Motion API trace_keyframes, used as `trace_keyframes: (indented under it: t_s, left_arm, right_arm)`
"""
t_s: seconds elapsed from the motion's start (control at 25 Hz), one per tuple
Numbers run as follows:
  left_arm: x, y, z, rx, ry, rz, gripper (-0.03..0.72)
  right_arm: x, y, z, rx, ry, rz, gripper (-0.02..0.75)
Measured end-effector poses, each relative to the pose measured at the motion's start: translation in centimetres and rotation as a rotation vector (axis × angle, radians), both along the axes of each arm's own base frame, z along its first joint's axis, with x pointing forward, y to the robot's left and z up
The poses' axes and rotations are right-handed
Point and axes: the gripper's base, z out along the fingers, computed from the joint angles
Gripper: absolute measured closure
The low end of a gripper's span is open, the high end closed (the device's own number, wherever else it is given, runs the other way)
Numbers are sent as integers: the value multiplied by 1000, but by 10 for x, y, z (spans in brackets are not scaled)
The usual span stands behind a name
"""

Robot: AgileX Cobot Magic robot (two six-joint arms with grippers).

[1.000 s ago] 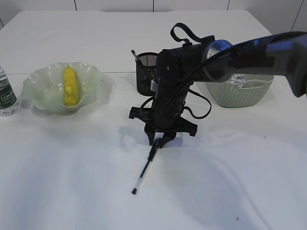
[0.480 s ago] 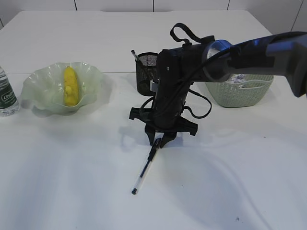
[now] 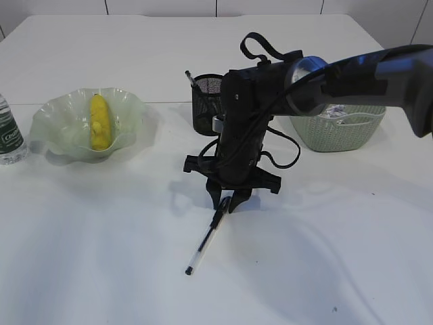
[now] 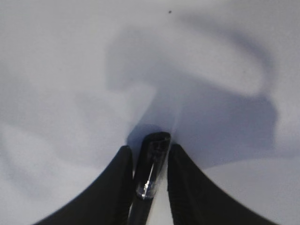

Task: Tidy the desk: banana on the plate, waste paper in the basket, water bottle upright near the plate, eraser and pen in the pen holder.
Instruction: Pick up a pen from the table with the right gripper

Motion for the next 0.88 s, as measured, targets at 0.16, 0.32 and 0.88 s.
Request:
trace_keyframes:
  t_s: [0.16, 0.32, 0.88]
  left_arm:
    - [0, 0, 0, 0, 0, 0, 447]
    - [0, 0, 0, 0, 0, 0, 447]
    - [0, 0, 0, 0, 0, -1, 447]
  right_arm:
    - [-1, 0, 0, 4, 8, -1, 552]
    - [-1, 1, 0, 7, 9, -3, 631]
    - [3, -2, 1, -28, -29, 20, 655]
